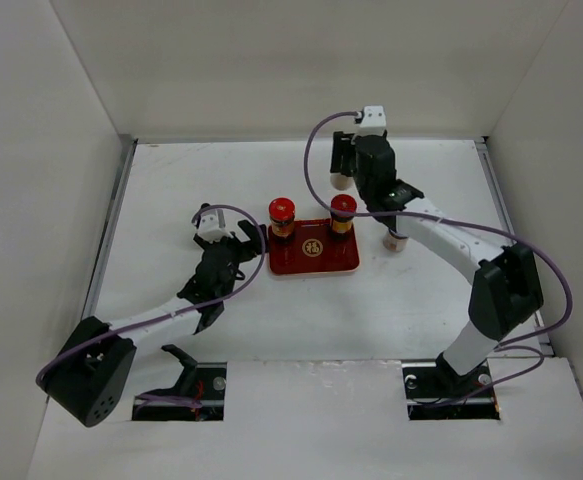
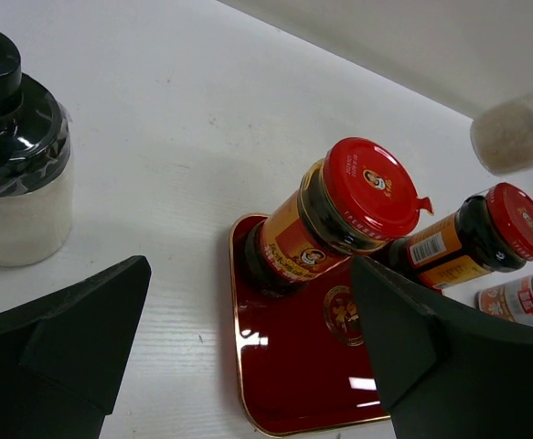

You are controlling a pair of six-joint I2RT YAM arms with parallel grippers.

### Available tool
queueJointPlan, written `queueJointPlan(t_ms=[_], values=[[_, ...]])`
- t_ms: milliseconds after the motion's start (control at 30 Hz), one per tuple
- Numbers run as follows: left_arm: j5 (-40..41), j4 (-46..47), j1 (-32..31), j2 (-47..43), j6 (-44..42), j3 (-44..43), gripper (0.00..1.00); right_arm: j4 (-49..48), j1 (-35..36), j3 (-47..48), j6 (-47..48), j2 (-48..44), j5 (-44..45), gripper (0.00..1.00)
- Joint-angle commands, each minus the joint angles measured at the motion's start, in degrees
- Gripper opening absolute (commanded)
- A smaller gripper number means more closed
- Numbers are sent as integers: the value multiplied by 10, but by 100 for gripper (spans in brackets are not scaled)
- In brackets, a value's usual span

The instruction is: Organize the condiment bottles

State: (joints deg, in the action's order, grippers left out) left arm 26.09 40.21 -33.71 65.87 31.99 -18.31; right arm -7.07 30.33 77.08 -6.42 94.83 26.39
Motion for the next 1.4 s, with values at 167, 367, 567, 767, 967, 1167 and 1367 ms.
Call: queueJointPlan(t_ms=[167, 367, 567, 767, 967, 1167, 1367], values=[[2, 27, 8, -38, 8, 10, 92, -58, 91, 40, 2, 4, -35, 60], [-2, 26, 8, -45, 9, 11, 92, -58, 110, 10, -18, 15, -35, 60], [-3, 28, 5, -40, 10, 10, 92, -69, 113, -46, -44, 23, -35, 60], [-3, 29, 5, -33, 11, 9, 92, -90, 114, -76, -59, 32, -36, 60], [-4, 30, 7, -30, 12, 9, 92, -95, 120, -85, -61, 43, -36, 60], [-4, 31, 5, -30, 12, 9, 92, -115, 122, -97, -64, 55, -29, 61], [-4, 31, 8, -33, 12, 10, 92, -123, 122, -98, -62, 67, -21, 66]])
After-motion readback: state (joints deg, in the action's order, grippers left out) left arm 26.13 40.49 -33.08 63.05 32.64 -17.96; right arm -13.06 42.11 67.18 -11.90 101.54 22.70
